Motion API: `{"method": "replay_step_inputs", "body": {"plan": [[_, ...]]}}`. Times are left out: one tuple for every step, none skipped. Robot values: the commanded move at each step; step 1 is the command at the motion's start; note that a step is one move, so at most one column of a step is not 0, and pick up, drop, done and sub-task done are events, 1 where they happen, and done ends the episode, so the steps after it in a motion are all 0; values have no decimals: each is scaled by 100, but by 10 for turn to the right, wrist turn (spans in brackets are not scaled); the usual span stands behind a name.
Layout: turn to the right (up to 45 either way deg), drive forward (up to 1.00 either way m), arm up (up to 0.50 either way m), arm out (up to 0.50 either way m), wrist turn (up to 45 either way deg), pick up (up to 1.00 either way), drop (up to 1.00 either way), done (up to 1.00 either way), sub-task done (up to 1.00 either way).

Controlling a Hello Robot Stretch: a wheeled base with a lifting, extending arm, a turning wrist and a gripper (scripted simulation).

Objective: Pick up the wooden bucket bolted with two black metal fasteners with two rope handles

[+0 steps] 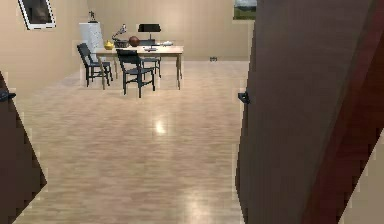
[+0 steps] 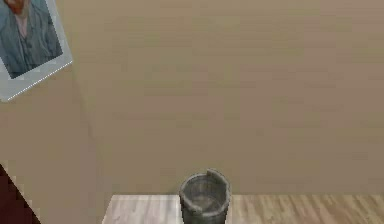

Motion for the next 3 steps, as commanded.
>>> {"method": "replay_step_inputs", "body": {"plan": [[0,0,0,46,0,0,0,0,0],[0,0,0,0,450,0,0,0,0],[0,0,0,0,450,0,0,0,0]]}}
